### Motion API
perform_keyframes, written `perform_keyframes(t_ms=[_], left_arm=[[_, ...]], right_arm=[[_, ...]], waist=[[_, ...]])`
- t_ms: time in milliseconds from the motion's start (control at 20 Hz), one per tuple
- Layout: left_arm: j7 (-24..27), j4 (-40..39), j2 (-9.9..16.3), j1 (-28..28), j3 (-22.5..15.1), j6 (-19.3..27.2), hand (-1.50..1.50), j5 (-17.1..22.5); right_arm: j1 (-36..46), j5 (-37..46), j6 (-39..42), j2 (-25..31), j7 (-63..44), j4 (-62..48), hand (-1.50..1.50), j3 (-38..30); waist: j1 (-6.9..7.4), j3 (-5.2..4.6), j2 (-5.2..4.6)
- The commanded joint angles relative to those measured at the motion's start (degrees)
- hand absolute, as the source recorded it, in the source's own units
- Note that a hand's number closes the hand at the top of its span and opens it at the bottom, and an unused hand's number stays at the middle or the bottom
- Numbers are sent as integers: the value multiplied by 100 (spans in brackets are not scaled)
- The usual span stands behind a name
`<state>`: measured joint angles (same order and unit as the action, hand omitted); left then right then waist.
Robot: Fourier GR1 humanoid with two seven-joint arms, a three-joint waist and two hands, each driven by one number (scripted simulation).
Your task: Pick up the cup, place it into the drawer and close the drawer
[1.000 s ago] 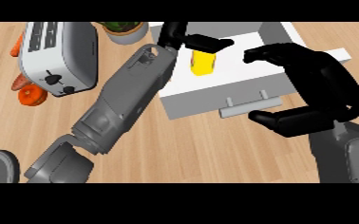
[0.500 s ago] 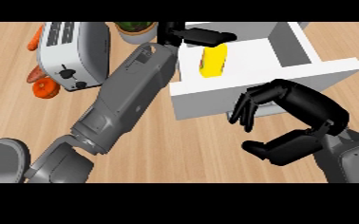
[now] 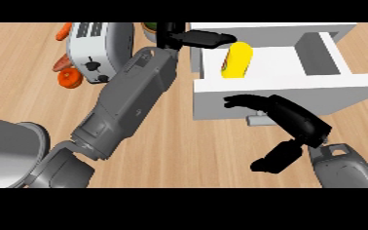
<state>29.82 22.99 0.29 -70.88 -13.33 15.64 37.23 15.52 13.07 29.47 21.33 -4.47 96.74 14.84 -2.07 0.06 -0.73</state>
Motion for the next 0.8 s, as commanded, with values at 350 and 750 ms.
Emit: perform_keyframes(t_ms=[350, 750], left_arm=[[320, 603, 218, 961, 35, -393, -150, -5], [95, 1275, 667, 1737, 13, -994, -150, 125]], right_arm=[[981, 1690, -926, -248, 1577, -3716, 150, 445], [2156, 1631, -1817, -397, 2601, -5658, 150, -390]], waist=[[555, 7, 17], [897, 21, -27]])
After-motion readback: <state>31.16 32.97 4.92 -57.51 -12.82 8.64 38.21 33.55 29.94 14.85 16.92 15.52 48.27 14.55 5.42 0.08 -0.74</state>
